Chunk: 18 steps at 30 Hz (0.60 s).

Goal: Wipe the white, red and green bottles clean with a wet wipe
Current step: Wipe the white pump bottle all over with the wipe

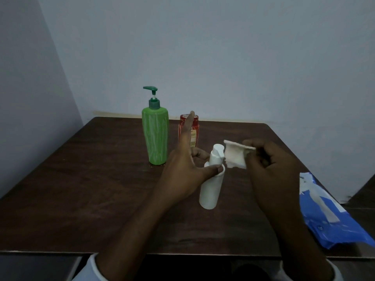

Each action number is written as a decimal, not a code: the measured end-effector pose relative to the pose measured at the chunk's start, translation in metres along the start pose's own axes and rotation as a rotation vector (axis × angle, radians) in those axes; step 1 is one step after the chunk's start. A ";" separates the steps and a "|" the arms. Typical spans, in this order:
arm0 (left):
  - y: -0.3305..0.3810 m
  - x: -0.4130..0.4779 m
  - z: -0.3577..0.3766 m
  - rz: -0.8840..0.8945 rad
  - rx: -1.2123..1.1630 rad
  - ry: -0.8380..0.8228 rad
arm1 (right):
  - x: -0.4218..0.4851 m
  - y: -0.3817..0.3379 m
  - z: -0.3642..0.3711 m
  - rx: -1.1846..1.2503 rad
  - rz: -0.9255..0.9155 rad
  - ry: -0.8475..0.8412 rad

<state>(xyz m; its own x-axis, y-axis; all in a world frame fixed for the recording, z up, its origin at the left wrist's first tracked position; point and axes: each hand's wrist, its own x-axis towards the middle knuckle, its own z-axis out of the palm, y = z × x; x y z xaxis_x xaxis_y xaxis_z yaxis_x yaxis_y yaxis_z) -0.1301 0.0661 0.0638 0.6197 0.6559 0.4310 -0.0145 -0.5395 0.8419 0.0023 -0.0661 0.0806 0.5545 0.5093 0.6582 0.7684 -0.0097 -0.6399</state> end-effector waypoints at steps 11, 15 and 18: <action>0.000 0.001 -0.001 0.029 0.007 -0.017 | -0.027 -0.020 0.028 0.184 -0.102 0.031; -0.002 0.001 -0.002 0.033 -0.005 -0.013 | -0.021 -0.016 0.031 0.086 -0.111 0.055; -0.002 0.002 -0.001 0.045 0.009 -0.016 | -0.018 -0.013 0.032 0.071 -0.132 0.057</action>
<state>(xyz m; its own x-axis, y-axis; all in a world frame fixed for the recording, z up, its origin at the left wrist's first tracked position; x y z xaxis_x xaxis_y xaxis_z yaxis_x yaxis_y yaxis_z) -0.1298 0.0691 0.0631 0.6309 0.6226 0.4629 -0.0358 -0.5726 0.8190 -0.0282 -0.0477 0.0643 0.4686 0.4528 0.7585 0.8126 0.1159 -0.5712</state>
